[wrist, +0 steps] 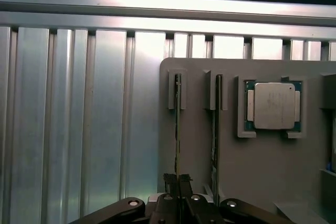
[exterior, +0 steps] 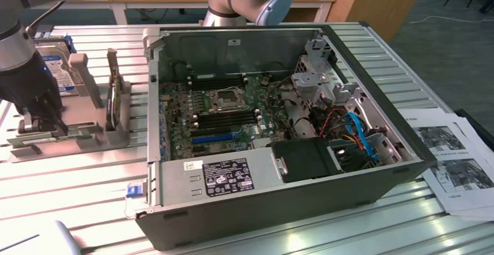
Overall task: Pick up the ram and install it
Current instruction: 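Pick up the ram and move it above insertion slot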
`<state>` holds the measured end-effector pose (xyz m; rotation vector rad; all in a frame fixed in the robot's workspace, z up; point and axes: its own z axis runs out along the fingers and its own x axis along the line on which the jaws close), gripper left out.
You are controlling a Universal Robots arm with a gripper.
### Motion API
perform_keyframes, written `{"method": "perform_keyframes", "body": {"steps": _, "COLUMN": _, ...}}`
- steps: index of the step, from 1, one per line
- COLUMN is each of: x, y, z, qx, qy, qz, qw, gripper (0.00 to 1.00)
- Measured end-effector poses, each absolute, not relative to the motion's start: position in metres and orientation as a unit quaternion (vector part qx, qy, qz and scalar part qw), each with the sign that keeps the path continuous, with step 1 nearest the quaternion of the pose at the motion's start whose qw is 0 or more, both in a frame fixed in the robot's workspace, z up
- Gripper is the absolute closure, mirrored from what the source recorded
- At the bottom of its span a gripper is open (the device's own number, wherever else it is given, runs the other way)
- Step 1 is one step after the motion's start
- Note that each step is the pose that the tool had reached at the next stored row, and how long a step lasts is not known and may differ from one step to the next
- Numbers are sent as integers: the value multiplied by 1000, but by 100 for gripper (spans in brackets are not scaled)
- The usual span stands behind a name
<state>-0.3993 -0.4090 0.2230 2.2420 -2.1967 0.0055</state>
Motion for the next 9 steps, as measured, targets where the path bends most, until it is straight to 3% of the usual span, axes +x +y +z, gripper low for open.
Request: {"method": "perform_keyframes", "body": {"steps": 9, "x": -399, "y": -409, "z": 232, "qx": 714, "qy": -700, "qz": 2, "qw": 1, "gripper": 89}}
